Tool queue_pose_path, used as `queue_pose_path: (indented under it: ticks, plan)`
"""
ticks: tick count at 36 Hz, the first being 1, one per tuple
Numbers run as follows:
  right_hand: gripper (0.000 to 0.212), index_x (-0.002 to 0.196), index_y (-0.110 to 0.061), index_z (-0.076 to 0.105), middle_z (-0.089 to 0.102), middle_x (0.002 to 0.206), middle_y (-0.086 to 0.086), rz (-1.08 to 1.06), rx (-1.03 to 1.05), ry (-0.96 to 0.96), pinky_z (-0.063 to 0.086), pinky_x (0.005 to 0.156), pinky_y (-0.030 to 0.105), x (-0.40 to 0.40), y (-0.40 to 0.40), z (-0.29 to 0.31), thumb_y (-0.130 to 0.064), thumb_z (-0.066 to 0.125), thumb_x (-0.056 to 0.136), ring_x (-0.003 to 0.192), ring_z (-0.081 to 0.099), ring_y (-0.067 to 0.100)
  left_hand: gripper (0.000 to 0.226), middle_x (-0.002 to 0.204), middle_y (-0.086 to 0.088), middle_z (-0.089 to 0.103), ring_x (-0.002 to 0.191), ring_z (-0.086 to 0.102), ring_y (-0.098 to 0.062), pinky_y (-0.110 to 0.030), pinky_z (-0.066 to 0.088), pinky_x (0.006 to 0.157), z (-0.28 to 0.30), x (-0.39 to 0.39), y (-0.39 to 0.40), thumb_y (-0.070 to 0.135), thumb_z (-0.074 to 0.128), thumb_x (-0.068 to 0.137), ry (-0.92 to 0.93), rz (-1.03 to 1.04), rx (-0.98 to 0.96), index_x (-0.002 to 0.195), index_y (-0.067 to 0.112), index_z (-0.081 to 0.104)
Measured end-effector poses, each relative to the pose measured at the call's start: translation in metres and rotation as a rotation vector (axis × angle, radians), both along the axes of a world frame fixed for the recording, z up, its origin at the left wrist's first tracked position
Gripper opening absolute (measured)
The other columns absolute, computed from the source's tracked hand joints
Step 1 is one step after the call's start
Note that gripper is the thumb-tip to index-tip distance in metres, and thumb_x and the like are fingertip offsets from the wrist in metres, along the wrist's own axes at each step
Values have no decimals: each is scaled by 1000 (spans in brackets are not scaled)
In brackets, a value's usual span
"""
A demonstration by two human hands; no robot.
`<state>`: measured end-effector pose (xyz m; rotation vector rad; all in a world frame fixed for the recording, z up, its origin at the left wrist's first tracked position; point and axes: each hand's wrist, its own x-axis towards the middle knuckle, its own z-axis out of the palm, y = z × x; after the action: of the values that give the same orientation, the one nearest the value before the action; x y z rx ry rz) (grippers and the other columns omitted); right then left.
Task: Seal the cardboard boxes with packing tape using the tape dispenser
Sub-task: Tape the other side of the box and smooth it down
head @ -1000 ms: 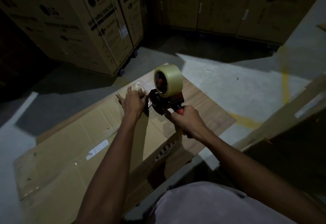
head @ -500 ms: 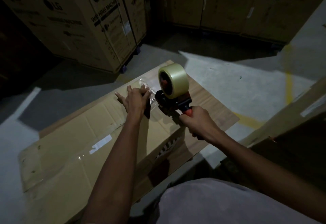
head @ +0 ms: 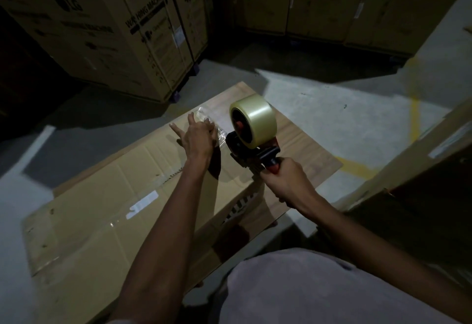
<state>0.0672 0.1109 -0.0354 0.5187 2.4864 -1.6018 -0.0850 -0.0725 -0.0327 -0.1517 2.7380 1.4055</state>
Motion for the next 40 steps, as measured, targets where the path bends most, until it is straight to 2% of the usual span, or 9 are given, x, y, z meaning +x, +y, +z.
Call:
queue_pose_path:
  ticks: [2, 3, 4, 6, 8, 15, 19, 24, 40]
  plan:
    - [28, 81, -18, 64, 60, 64, 2, -1, -11, -2, 42, 40, 23, -1, 0, -1, -46, 65, 79, 48, 54, 16, 73, 132, -43, 51, 125, 52, -53, -58, 34, 113, 1, 6, 4, 32, 34, 85, -35, 7, 42, 134, -22, 45]
    - [26, 81, -18, 64, 60, 64, 2, 2, -15, -1, 42, 40, 23, -1, 0, -1, -44, 66, 81, 47, 53, 15, 65, 136, -41, 50, 129, 50, -51, -56, 30, 116, -3, 6, 5, 29, 38, 91, -19, -25, 15, 136, -18, 48]
    - [25, 81, -18, 64, 60, 64, 3, 5, -18, 0, 43, 41, 24, -2, 1, -2, -42, 66, 83, 47, 53, 15, 54, 143, -35, 49, 135, 48, -44, -58, 18, 121, -5, 9, 5, 27, 43, 97, -2, -62, -80, 135, -9, 55]
    - [23, 80, -19, 63, 60, 63, 2, 8, -19, 3, 46, 42, 27, -2, 2, -2, -41, 67, 84, 49, 55, 17, 33, 150, -20, 48, 146, 37, -30, -62, -8, 119, -12, 13, 4, 28, 51, 104, 84, -116, -377, 127, 13, 70]
    - [20, 79, -20, 62, 58, 58, -2, 15, -26, 8, 47, 43, 28, -3, 5, -3, -38, 69, 87, 47, 55, 17, 28, 147, -18, 53, 151, 30, -26, -62, -14, 117, -12, 17, 4, 29, 56, 103, 129, -128, -463, 124, 21, 73]
    - [20, 77, -21, 61, 55, 46, -11, 53, -47, 8, 43, 41, 24, -5, 7, -4, -34, 70, 89, 40, 50, 8, 32, 156, -16, 44, 151, 29, -25, -59, -11, 121, -15, 17, -2, 36, 55, 103, 98, -95, -460, 131, 28, 68]
    - [18, 79, -19, 63, 56, 48, -8, 73, -55, 9, 48, 45, 29, -9, 11, -3, -32, 71, 89, 44, 54, 11, 38, 159, -14, 41, 149, 32, -23, -57, -12, 122, -21, 18, -5, 46, 52, 102, 92, -49, -479, 134, 31, 66]
    - [21, 76, -19, 60, 52, 45, -9, 107, -103, -4, 41, 41, 26, -9, 17, -4, -35, 67, 87, 39, 49, 11, 38, 159, -17, 38, 144, 41, -28, -57, -11, 122, -21, 21, -1, 47, 51, 102, 109, -9, -510, 134, 32, 66]
    - [20, 74, -16, 57, 55, 58, 1, 85, -28, 35, 40, 39, 23, 20, 24, -2, -31, 62, 86, 36, 48, 12, 35, 152, -16, 49, 147, 36, -25, -59, -5, 122, -17, 24, -1, 48, 53, 101, 126, -37, -505, 128, 33, 70]
